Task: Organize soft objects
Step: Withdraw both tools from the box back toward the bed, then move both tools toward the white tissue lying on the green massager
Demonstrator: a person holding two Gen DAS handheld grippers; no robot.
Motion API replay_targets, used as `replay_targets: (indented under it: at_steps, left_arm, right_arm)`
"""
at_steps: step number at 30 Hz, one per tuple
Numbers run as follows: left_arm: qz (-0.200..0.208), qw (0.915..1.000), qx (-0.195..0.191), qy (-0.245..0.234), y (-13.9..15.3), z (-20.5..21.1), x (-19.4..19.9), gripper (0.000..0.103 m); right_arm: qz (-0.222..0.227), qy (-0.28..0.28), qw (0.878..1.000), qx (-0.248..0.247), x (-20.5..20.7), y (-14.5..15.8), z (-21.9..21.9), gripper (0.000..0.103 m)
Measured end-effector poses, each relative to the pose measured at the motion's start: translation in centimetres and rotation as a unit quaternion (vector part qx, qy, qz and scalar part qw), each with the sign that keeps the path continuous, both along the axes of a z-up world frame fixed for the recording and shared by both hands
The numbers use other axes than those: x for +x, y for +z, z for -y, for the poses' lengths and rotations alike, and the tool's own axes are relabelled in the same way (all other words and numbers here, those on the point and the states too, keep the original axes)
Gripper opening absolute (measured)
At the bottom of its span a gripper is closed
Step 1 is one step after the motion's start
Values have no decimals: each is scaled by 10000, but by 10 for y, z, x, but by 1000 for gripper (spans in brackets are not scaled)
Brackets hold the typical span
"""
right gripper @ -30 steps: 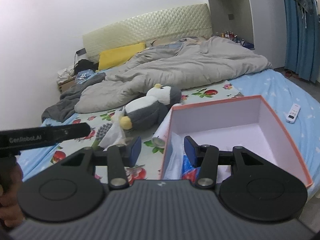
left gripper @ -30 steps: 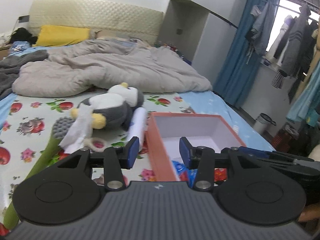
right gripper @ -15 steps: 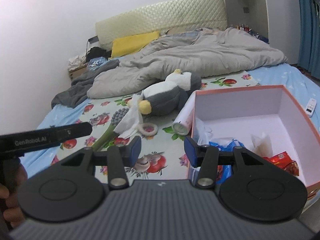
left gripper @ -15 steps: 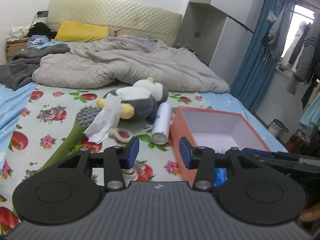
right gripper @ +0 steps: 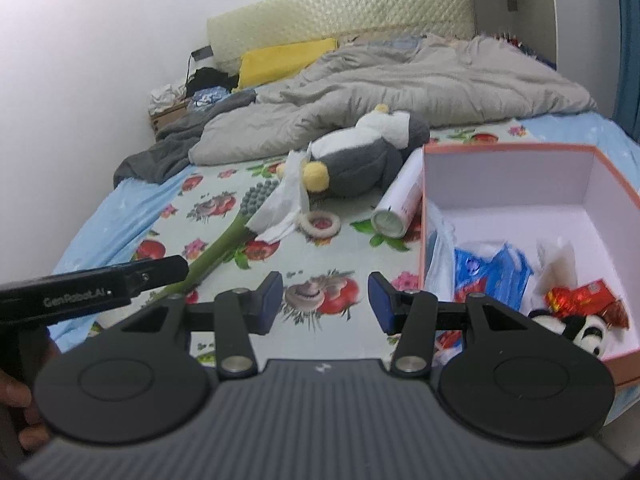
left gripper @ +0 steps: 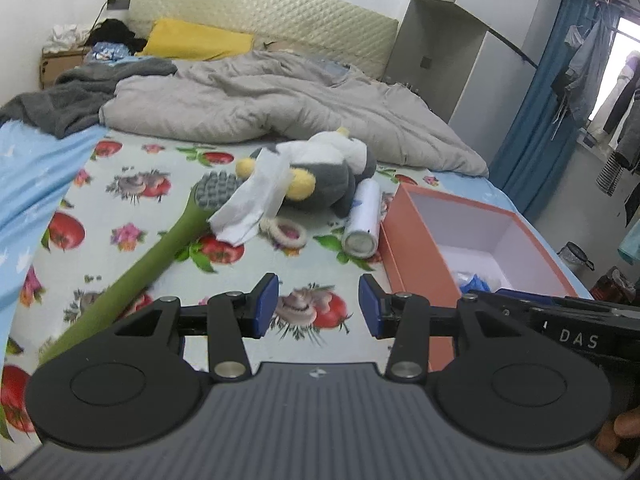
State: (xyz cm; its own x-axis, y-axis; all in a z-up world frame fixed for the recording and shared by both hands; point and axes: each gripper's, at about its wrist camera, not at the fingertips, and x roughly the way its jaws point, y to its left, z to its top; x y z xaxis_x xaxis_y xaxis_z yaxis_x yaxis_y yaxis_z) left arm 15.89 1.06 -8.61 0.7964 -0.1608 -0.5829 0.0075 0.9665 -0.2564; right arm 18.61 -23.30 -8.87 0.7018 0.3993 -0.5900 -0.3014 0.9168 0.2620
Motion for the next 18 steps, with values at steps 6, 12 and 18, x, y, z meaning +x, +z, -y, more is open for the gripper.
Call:
replay_targets:
  at_steps: [6, 12, 18]
  left_arm:
    - [-282, 9995, -4, 116, -26, -5, 0, 50]
    - [-447, 9989, -52, 151, -45, -12, 12, 50]
    - [-518, 9985, -31, 155, -60, -17, 26, 50]
  right_arm:
    - [-55, 147, 9998, -130, -2, -14, -9, 50]
    - [-166, 208, 9995, -183, 5, -24, -15, 50]
    - [-142, 263, 9992, -249, 14, -36, -26, 50]
